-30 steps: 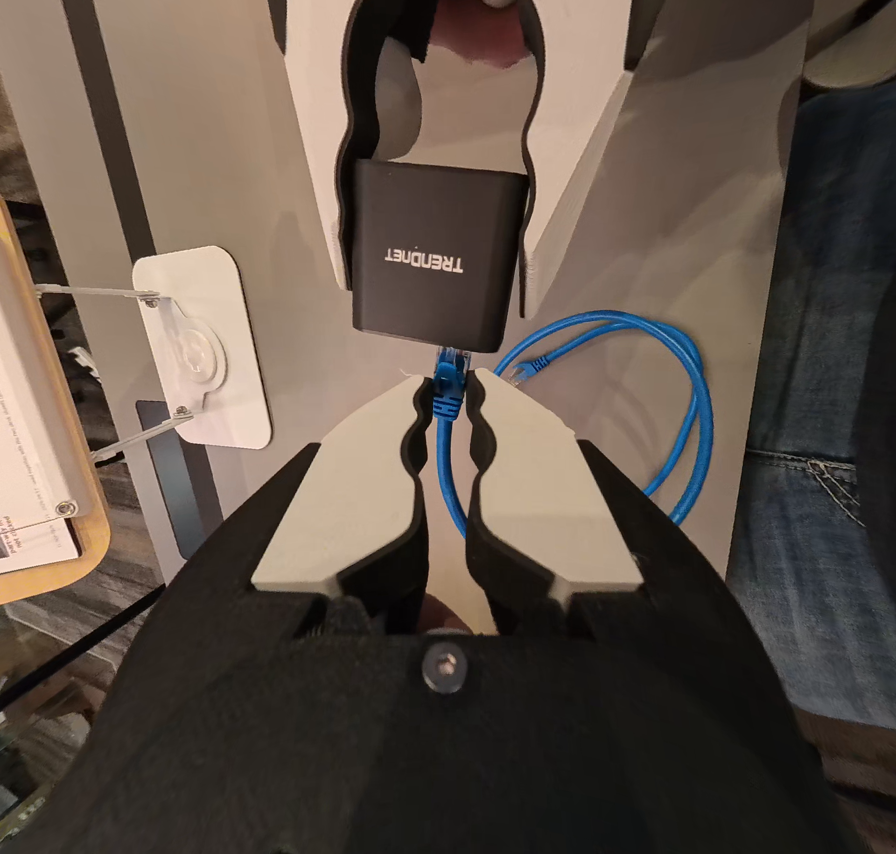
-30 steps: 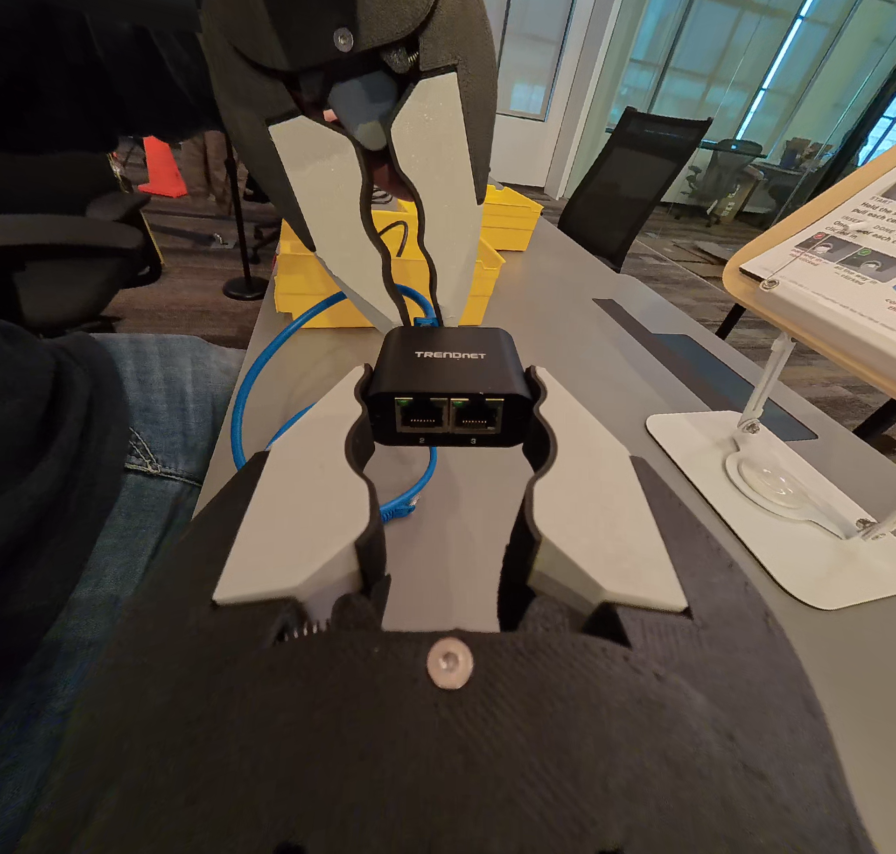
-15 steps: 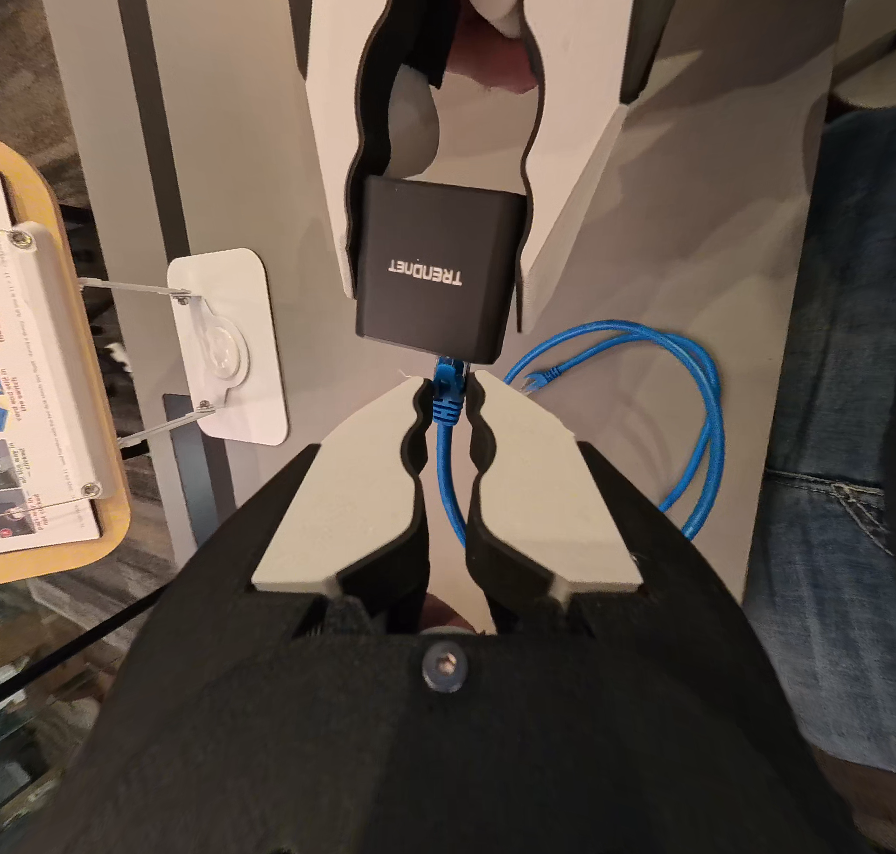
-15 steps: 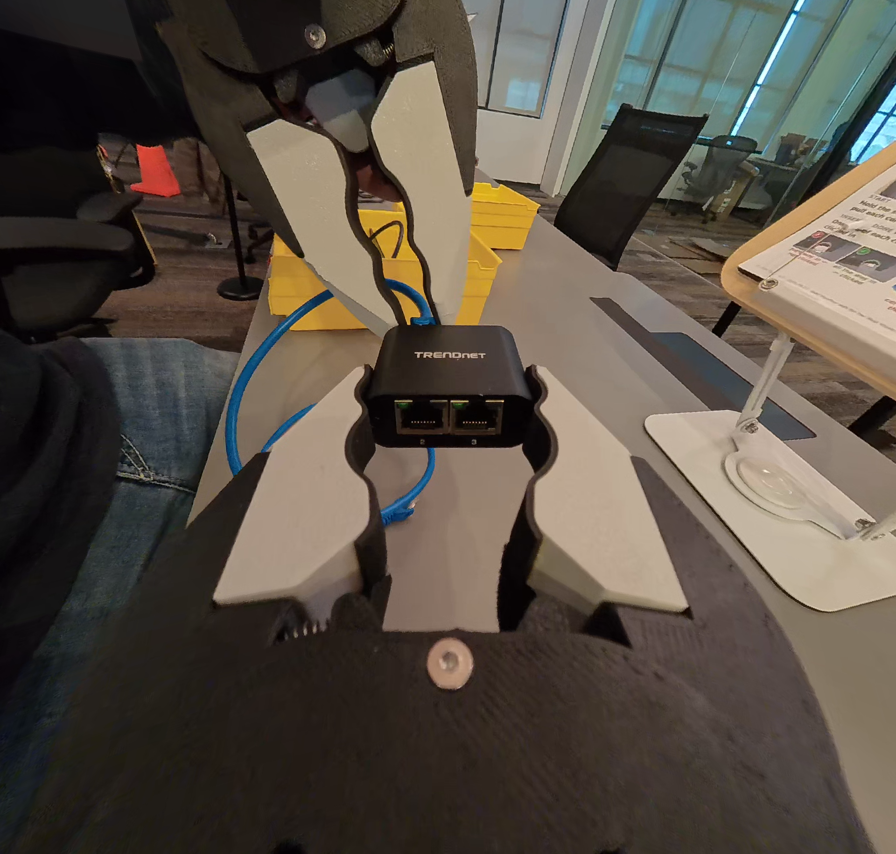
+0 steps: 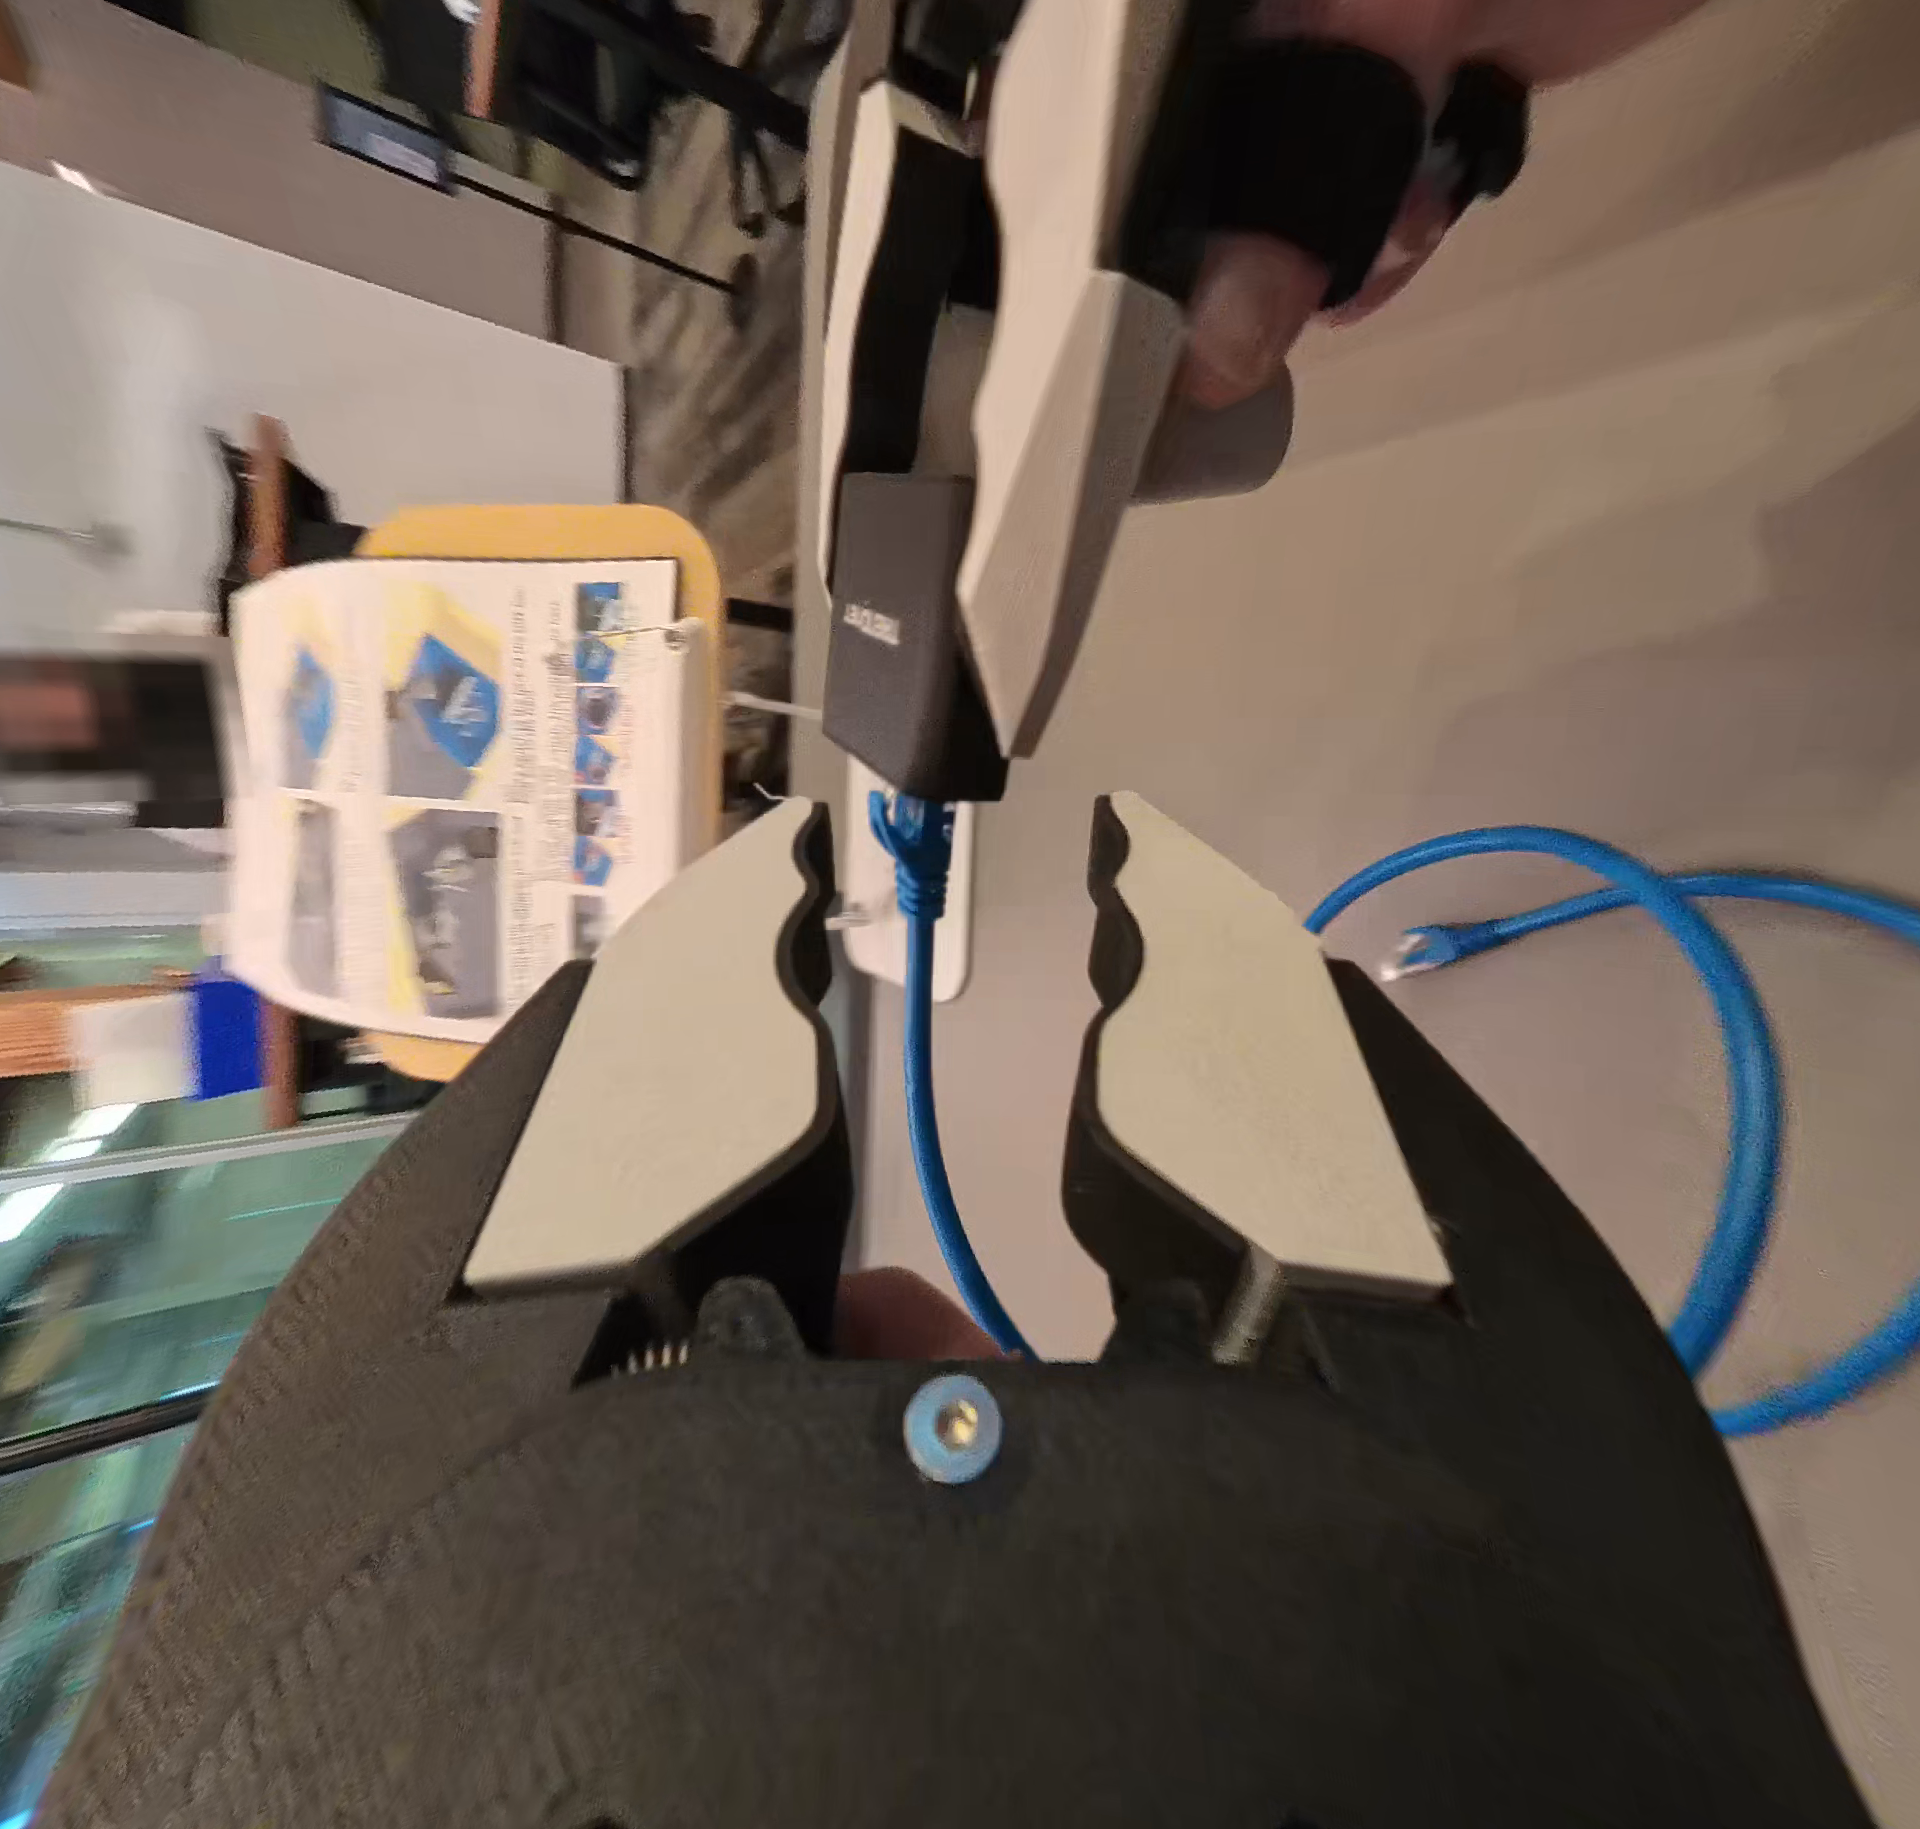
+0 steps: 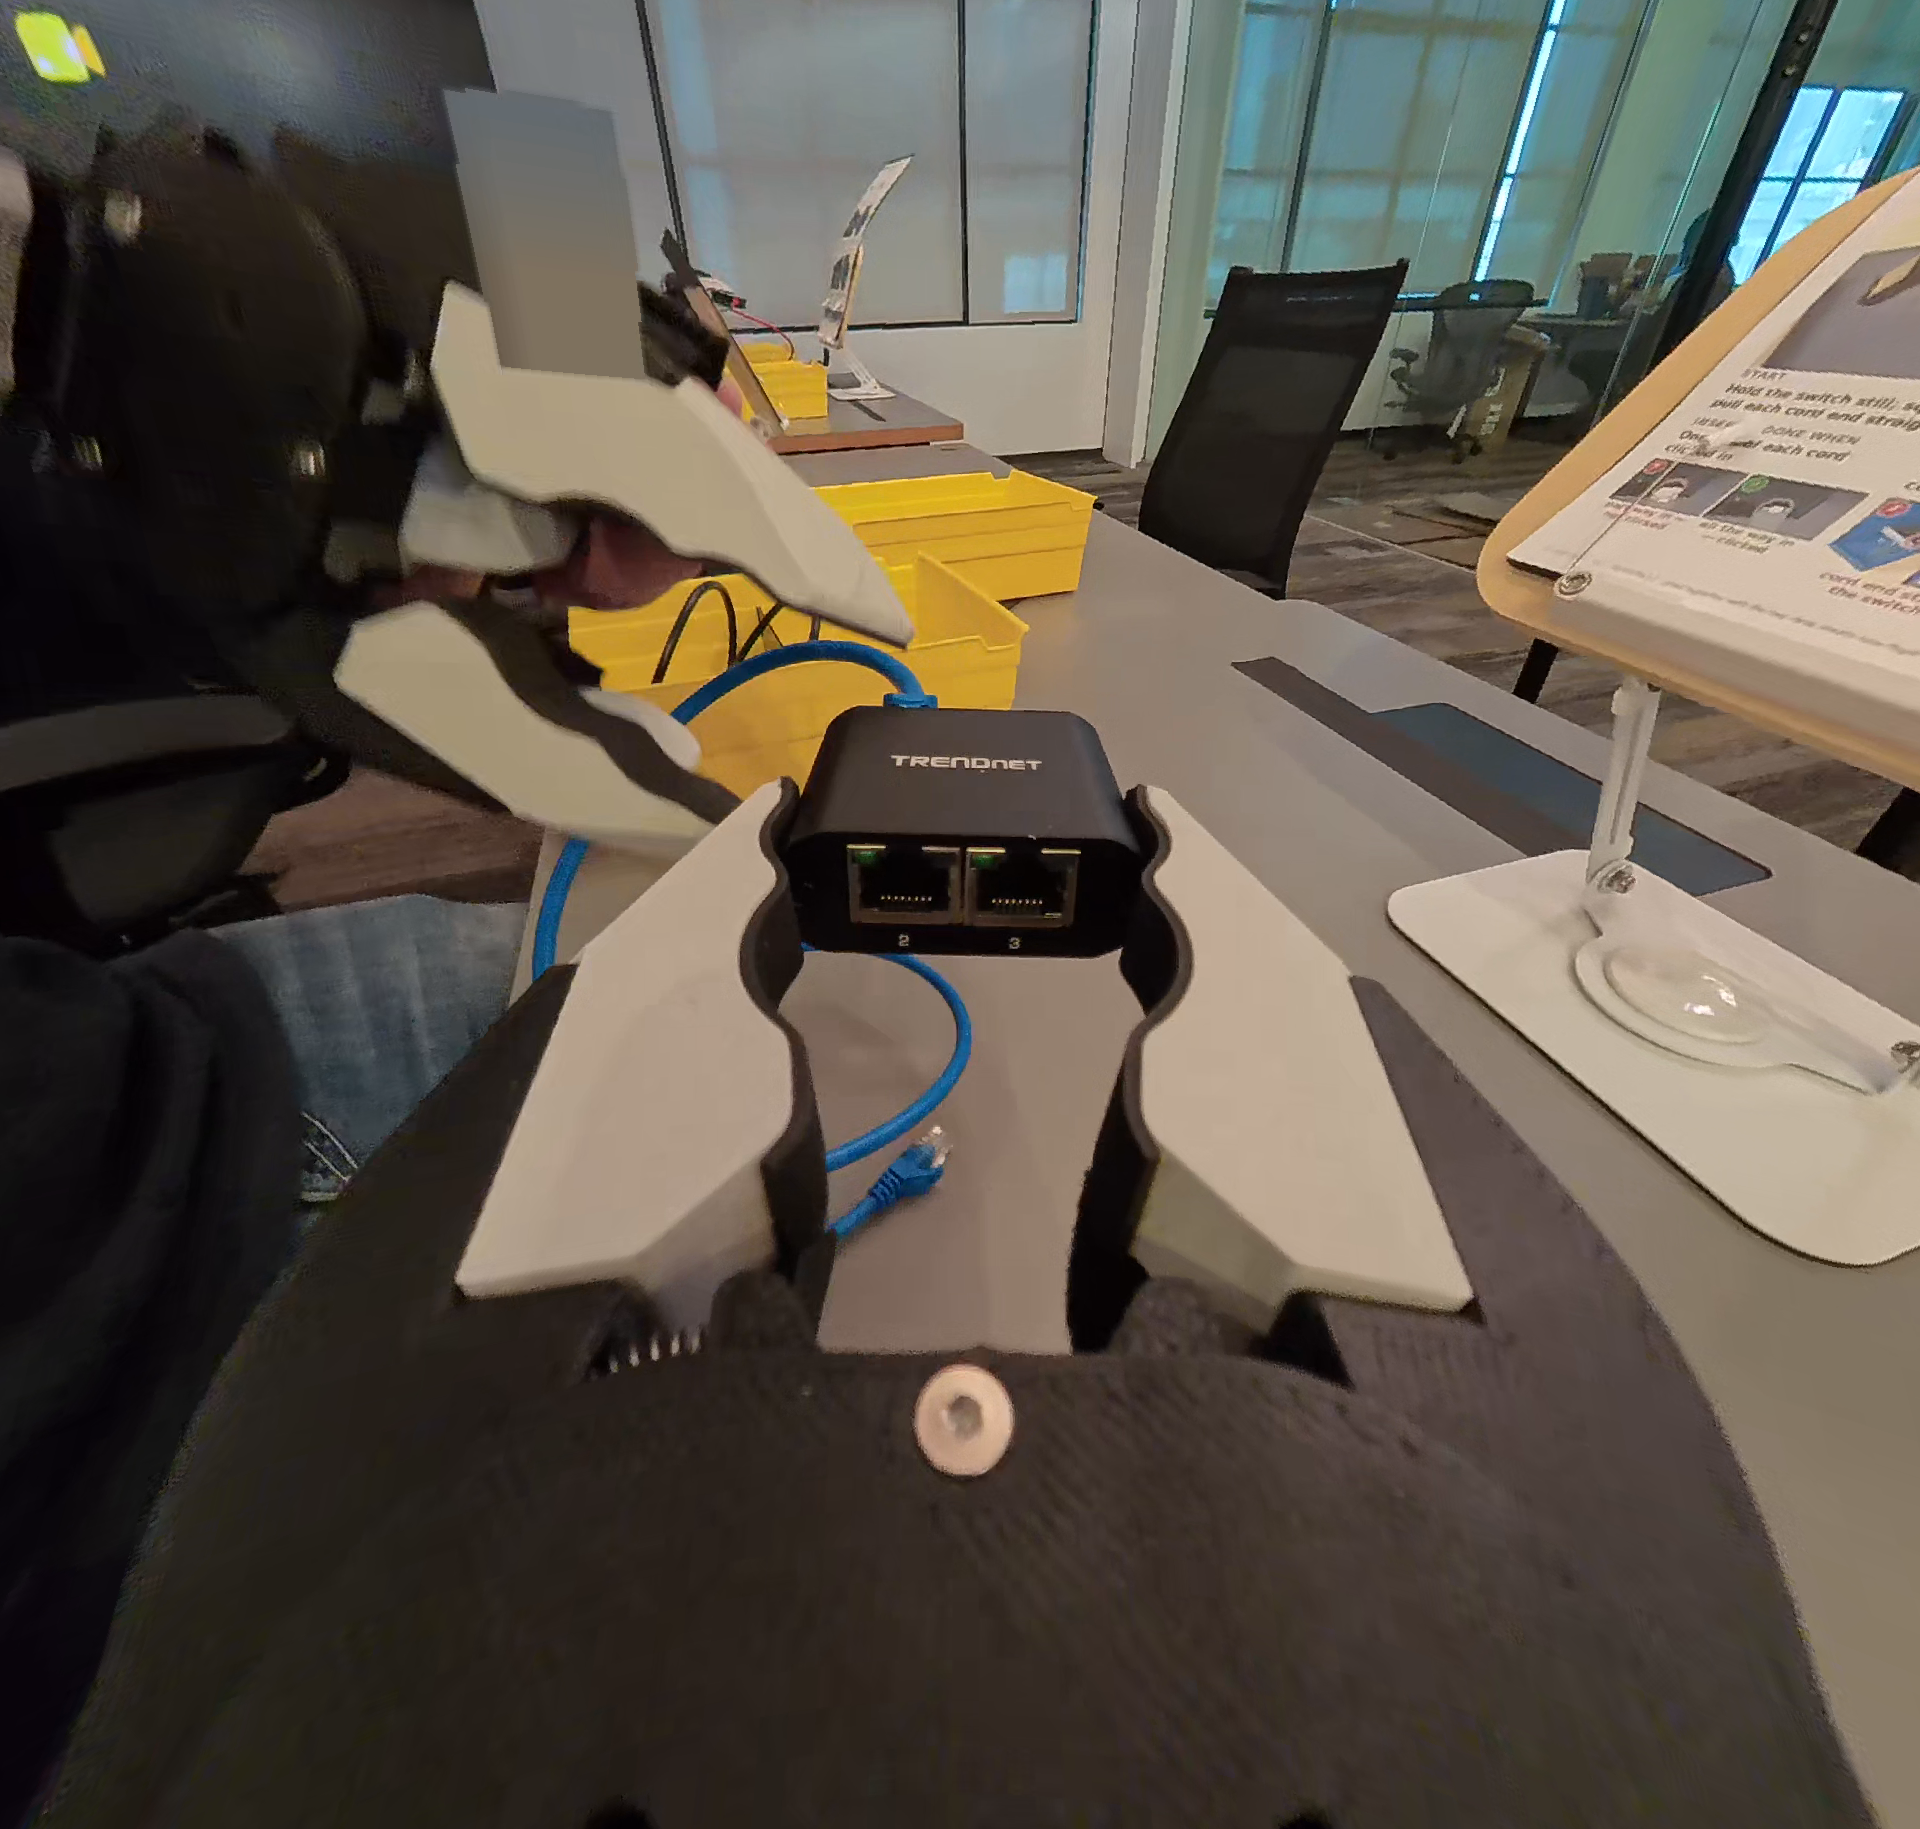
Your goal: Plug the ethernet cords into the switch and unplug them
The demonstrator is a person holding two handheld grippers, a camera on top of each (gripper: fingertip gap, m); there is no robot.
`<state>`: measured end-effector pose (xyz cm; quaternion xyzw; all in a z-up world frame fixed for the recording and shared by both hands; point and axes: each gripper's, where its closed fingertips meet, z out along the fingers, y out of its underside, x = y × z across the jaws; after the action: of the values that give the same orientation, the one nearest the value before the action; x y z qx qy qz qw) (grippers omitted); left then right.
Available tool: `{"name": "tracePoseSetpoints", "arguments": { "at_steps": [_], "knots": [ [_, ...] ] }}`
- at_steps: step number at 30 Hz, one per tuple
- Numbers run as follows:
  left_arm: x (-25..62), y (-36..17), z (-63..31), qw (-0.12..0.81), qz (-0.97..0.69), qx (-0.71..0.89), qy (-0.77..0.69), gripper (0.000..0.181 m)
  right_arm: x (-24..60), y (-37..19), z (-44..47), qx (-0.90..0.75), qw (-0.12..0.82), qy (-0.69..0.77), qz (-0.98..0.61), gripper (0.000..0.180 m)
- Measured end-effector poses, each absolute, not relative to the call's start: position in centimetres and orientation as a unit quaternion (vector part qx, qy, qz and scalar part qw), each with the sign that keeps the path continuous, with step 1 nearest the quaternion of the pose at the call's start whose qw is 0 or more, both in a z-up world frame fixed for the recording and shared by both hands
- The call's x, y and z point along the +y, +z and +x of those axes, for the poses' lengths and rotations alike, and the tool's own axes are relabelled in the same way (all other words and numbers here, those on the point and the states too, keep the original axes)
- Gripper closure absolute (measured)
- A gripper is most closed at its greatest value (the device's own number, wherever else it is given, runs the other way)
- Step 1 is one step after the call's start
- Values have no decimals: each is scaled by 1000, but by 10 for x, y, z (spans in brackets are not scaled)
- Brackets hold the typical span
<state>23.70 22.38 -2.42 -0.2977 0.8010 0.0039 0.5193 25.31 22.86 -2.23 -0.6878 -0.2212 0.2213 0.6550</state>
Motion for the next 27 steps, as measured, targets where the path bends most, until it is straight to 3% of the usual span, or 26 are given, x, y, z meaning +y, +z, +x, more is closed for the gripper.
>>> {"name": "tracePoseSetpoints", "arguments": {
  "at_steps": [3,7,9,17,22,27],
  "knots": [
    [233,-36,242,549,-279,784,74,132,230,-22,249,-210,648,229,-695,121],
    [244,-34,245,591,-269,751,118,154,230,-26,238,-211,629,240,-709,121],
    [245,-33,245,601,-272,744,105,156,231,-26,237,-201,628,245,-711,121],
    [227,-6,241,607,-288,736,-80,157,208,12,229,-239,682,332,-607,117],
    [211,11,233,572,-268,740,-229,157,196,32,227,-272,715,340,-546,142],
    [198,13,227,481,-262,753,-365,157,190,46,212,-327,719,327,-519,151]
  ]
}}
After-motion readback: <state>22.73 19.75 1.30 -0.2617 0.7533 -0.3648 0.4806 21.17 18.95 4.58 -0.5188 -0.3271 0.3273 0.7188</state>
